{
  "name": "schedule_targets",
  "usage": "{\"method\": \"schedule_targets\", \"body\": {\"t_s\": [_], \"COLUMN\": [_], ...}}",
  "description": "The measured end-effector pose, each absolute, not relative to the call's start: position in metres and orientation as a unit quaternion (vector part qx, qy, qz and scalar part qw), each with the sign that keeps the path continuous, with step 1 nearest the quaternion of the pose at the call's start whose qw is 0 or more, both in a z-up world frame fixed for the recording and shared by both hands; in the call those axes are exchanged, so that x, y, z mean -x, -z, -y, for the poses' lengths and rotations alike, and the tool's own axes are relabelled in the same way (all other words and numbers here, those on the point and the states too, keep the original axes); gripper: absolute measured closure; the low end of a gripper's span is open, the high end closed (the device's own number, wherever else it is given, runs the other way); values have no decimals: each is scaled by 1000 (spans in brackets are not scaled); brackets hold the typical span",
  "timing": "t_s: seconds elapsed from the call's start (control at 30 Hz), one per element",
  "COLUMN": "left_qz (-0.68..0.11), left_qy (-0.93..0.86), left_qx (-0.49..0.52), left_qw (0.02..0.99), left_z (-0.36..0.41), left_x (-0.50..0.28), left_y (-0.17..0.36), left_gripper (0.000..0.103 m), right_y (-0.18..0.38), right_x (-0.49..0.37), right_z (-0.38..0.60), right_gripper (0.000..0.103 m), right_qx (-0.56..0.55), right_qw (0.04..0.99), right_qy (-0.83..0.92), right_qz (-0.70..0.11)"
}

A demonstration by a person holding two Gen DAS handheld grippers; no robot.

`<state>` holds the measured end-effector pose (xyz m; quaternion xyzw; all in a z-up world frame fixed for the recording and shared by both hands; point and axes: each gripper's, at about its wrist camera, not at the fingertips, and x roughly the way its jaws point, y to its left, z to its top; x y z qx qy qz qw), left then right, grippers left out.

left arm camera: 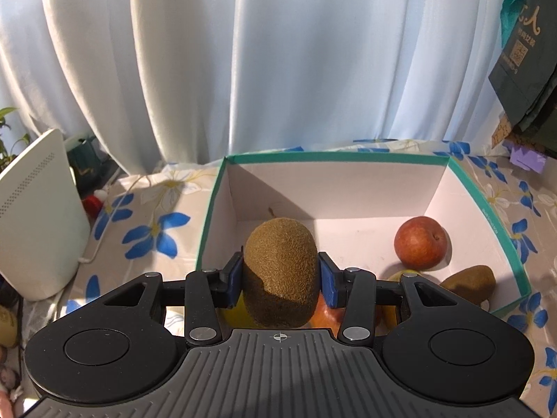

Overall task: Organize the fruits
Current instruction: 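Drop the kiwi into the box with the left gripper while the right gripper carries the tomato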

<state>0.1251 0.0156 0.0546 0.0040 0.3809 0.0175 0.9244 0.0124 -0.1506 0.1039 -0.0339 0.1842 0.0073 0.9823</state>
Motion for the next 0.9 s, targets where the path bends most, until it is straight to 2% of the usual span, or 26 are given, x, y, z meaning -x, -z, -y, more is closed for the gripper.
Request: {"method": "schedule_targets", "body": {"t_s": [0.43, 0.9], "left_qz": [-418, -423], "left_qy": [-14, -9], "left_qx": [-14, -31], "left_qw": [908, 906], "left_z": [-17, -11], "left_x": [-143, -150], "left_y": [-20, -9], "left_gripper": [55, 55], "right_y": [-98, -95], "right_x": [-20, -27], "right_z": [152, 153], "right_gripper": [77, 77], "right_qx": [34, 31], "right_qw": [981, 981], "right_qy": [0, 2], "right_qz": [-190, -194]}}
